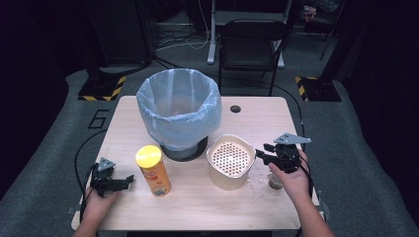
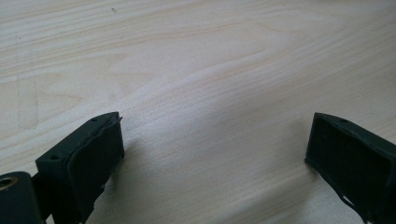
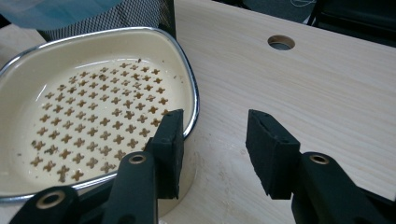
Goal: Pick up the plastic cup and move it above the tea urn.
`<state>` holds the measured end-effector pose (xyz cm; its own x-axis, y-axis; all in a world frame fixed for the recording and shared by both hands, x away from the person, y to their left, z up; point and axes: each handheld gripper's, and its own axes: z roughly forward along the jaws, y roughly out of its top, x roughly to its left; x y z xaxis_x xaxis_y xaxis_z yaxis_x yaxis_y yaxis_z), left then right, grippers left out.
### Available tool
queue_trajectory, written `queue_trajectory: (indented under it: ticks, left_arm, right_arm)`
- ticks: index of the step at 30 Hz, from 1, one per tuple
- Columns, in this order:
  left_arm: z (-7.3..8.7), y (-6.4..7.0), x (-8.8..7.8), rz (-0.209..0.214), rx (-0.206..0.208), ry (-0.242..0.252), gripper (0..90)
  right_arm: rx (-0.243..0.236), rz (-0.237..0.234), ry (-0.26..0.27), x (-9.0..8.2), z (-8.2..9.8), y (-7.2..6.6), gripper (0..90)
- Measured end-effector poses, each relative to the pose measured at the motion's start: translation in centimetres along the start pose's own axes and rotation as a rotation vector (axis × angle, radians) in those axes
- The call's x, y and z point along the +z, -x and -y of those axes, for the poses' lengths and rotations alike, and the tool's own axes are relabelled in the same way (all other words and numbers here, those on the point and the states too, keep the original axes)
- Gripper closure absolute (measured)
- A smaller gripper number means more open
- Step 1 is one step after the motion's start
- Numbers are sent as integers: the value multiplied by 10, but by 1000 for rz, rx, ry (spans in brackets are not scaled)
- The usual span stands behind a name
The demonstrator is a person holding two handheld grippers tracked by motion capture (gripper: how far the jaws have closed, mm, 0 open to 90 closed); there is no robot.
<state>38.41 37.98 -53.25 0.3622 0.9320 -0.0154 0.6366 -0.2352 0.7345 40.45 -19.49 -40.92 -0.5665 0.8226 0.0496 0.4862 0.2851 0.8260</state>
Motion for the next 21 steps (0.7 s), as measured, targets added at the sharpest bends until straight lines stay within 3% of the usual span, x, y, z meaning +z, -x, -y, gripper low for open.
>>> queue_trajectory:
  ticks: [3,5,10,12,15,21]
  left_arm:
    - [0,0,0,1,-1,-1,39]
    - [0,0,0,1,2,-1,39]
    - [0,0,0,1,3,-1,39]
    - [0,-1,0,0,7,-2,39]
    - [0,0,0,-2,5,-1,39]
    - [0,0,0,1,4,-1,39]
  right_arm:
    - [16,6,16,2,-3,0,552]
    - [35,-16,35,3,-7,-2,549]
    - [-20,-37,-66,18,-9,-11,634]
    - [-9,-61,-72,21,-7,-13,648]
    - [-3,-51,-76,20,-6,-16,640]
    - [-20,-82,-113,8,0,-19,641]
